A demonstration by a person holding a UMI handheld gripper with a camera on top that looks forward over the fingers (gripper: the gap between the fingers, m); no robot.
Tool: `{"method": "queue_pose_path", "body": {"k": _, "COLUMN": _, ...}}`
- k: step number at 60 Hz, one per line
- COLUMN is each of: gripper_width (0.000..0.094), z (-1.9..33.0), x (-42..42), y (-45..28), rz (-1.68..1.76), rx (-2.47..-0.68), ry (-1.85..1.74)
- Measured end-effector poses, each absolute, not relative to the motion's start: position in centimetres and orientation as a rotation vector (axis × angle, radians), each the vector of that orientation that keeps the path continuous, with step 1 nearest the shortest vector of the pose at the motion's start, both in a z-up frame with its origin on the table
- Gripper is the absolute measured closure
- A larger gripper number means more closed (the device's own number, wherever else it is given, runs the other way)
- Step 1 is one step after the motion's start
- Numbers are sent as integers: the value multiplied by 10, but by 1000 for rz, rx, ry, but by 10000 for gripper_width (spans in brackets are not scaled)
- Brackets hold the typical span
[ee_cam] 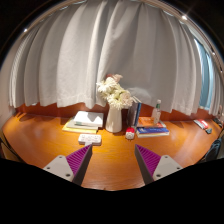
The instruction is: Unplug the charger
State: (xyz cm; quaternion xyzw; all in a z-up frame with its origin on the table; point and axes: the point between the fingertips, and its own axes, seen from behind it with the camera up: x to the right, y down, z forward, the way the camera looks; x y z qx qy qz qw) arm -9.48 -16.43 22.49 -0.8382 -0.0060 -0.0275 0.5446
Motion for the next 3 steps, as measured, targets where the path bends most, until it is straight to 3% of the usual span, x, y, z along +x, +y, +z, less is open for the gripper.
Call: {"method": "queue_pose_path", "body": {"k": 3, "gripper_width": 81, "z": 222, "x": -97, "y": -166, "rz": -57, "rx": -1998, "ry": -8}}
